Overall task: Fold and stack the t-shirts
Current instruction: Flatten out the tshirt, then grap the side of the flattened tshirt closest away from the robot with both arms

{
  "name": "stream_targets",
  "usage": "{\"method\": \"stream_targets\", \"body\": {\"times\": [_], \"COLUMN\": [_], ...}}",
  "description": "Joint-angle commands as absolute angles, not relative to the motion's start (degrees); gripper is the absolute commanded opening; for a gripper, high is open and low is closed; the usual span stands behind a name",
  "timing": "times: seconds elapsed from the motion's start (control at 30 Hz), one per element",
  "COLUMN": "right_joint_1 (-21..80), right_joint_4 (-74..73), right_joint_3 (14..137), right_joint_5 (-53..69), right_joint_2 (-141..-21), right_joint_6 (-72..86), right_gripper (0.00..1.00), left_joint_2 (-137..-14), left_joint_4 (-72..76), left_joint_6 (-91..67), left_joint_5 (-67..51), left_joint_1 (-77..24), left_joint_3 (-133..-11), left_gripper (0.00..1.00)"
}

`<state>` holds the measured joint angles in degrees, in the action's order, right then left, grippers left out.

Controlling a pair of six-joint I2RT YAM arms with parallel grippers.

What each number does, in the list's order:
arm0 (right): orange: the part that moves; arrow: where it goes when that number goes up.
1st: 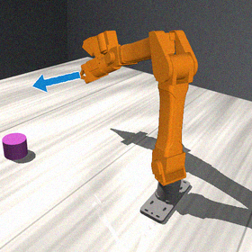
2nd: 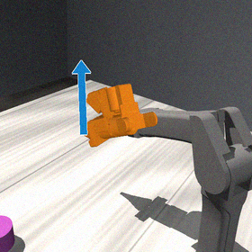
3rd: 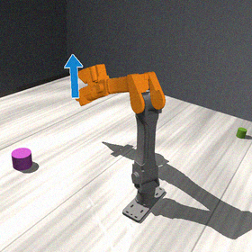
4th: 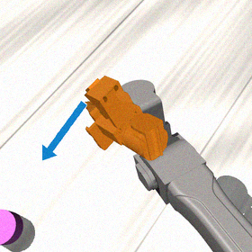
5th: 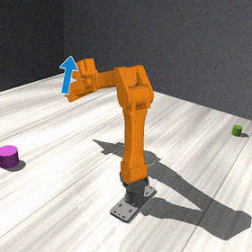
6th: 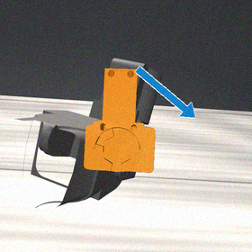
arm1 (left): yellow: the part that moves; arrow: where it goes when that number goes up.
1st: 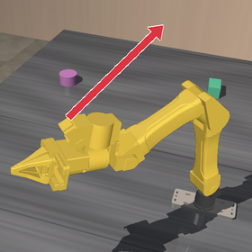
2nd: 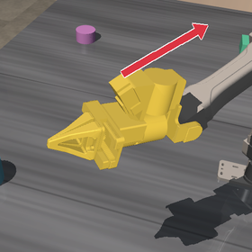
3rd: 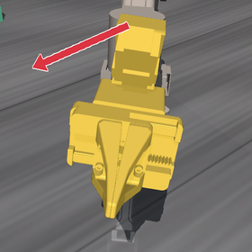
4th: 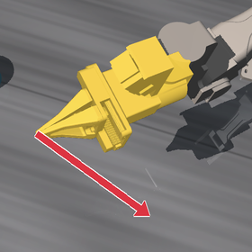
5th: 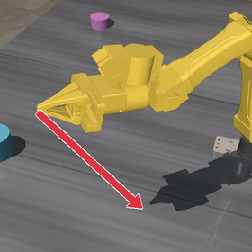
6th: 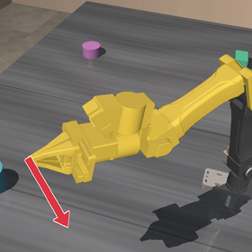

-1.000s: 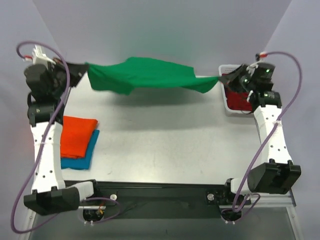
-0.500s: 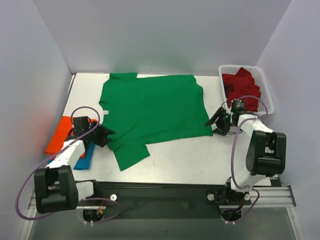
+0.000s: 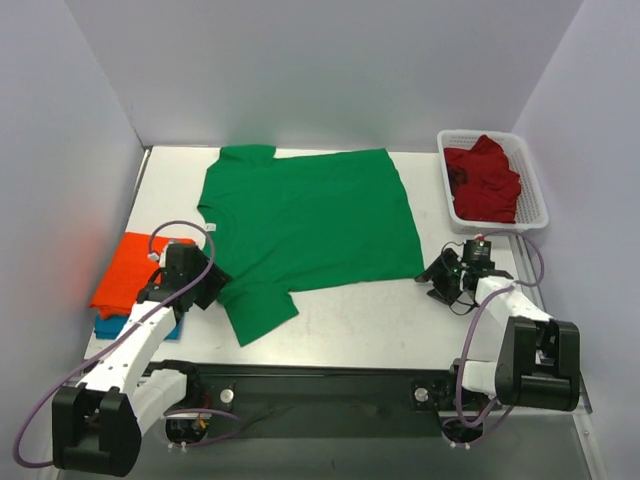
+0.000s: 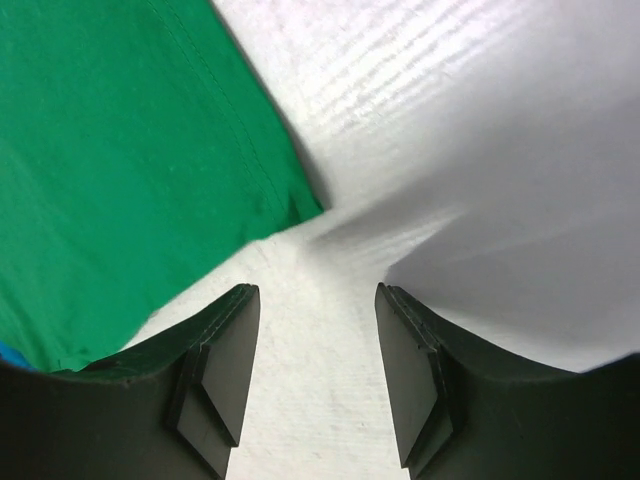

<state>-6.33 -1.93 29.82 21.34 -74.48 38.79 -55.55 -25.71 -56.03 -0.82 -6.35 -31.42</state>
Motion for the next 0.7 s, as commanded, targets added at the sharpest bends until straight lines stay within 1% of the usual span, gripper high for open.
{"method": "stream_targets", "body": {"times": [0.0,0.1,0.2,0.3,0.57,0.67], "right_joint_1": [-6.2,-6.3,-6.6,-6.9,-6.9,-6.9], "right_joint_4": [-1.1,-0.5,-0.5,3.1,9.6,10.6], "right_joint_3": [27.3,27.2,27.9,28.6,29.4,29.6], "right_joint_5": [17.5,17.4,17.2,17.6,20.0,20.3], "right_joint_2": [-70.7,-71.3,-73.2,-75.6,-81.1,-83.2], "right_joint_6": [40.7,40.8,41.0,42.0,46.0,46.3], "right_gripper": [0.5,0.49,0.45,0.39,0.36,0.31], "left_joint_2": [-55.5,-56.1,-56.1,-55.5,-53.2,-52.8], "left_joint_4": [-32.6,-31.8,-30.2,-29.5,-31.2,-31.0], "left_joint_6": [-60.4,-61.5,-61.5,-61.4,-61.2,-60.9], "left_joint_5": [11.0,11.7,11.9,11.8,13.4,13.5], "left_joint_1": [-9.5,-9.9,-9.9,-9.9,-9.9,-9.9], "left_joint_3": [-30.9,-29.4,-28.2,-27.2,-25.8,-25.6], "left_gripper": [0.63,0.63,0.63,0.63,0.63,0.63]}}
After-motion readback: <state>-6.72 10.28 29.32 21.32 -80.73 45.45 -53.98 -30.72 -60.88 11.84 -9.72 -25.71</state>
